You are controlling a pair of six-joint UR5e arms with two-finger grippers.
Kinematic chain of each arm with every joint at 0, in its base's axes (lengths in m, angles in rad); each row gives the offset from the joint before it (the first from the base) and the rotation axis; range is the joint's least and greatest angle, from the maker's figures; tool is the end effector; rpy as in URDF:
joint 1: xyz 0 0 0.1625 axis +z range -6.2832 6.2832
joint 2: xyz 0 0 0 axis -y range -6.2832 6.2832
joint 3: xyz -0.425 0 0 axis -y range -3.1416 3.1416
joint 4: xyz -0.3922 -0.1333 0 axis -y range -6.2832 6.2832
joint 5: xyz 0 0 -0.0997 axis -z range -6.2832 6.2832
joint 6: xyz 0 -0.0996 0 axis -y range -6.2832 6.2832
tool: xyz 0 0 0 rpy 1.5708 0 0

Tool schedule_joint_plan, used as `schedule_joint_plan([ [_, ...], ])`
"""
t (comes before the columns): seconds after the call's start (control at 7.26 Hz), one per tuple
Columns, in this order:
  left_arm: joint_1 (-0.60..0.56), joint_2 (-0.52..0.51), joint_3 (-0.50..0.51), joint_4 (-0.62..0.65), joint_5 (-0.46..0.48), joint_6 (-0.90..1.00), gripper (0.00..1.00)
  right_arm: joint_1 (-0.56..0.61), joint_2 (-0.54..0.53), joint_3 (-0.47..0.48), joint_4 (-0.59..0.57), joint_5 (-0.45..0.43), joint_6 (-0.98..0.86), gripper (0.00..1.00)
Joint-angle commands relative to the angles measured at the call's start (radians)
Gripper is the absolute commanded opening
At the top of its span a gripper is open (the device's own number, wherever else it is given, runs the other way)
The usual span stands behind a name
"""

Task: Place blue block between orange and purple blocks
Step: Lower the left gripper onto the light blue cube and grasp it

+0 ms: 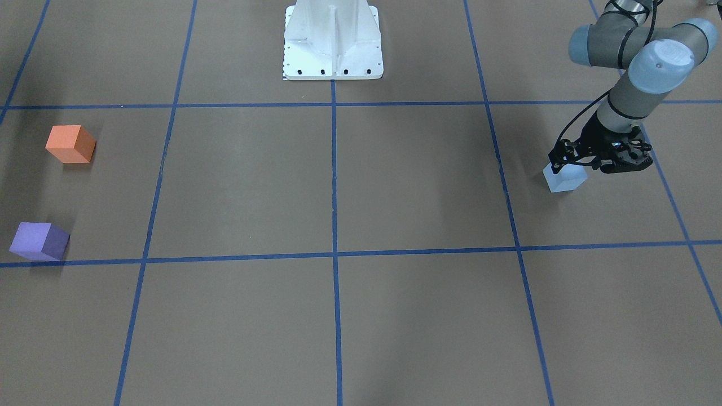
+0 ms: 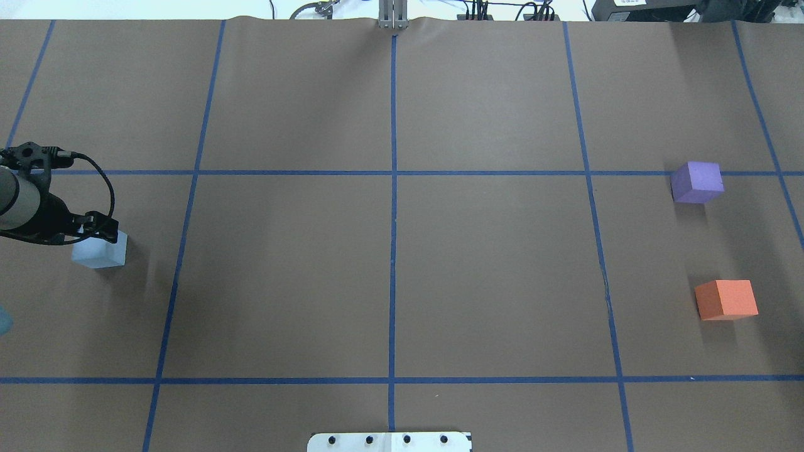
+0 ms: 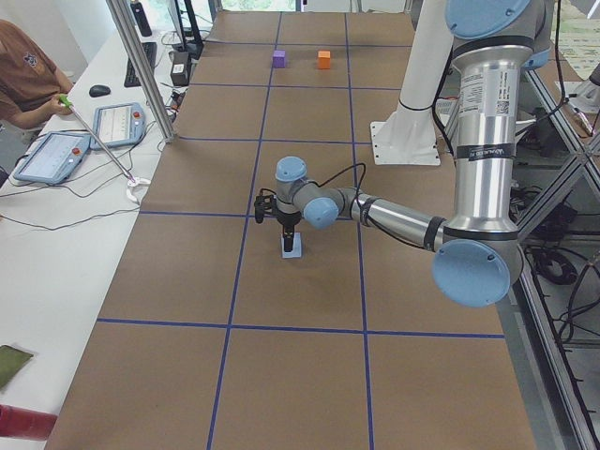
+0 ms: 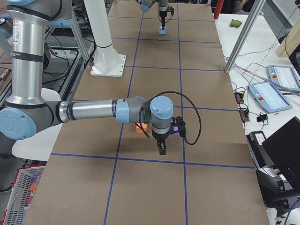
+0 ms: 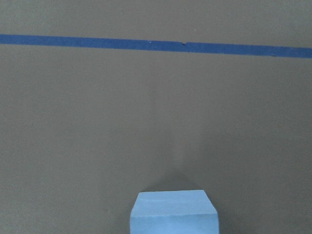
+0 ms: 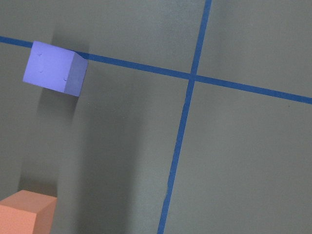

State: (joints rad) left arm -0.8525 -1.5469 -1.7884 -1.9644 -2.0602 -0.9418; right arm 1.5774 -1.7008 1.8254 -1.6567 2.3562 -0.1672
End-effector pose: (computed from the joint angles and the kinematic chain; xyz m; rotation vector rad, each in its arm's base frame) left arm 0.2682 -0.4382 0.5298 0.0376 0.7448 -0.0694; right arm 0.0658 -0.4360 0.6017 0.1048 -0.7801 -0.1674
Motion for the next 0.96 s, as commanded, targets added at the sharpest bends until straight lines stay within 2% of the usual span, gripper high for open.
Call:
schedule_joint_plan([
  [0.0,0.03,-0.007,0.043,-0.001,0.0,-0.003,1.0,0.001,-0.002,0.0,0.0,0.0,0.0,1.0],
  [0.28,0.04,-0.013,0.057,-0.001,-0.003,-0.006,0.96,0.001,-0.002,0.002,0.0,0.0,0.0,1.0],
  [0.41,0.04,-0.012,0.055,0.002,-0.003,-0.012,0.35,0.004,-0.003,0.008,0.0,0.0,0.0,1.0],
  [0.55,0.041,-0.007,0.052,0.004,-0.009,-0.008,0.0,0.007,-0.003,0.009,0.0,0.002,0.0,1.0],
  [0.69,0.035,-0.01,0.032,0.007,-0.017,-0.006,0.0,0.007,-0.006,0.029,0.0,0.002,0.0,1.0],
  [0.83,0.032,-0.013,-0.027,0.066,-0.038,-0.006,0.0,0.007,-0.008,0.035,-0.002,0.0,0.0,1.0],
])
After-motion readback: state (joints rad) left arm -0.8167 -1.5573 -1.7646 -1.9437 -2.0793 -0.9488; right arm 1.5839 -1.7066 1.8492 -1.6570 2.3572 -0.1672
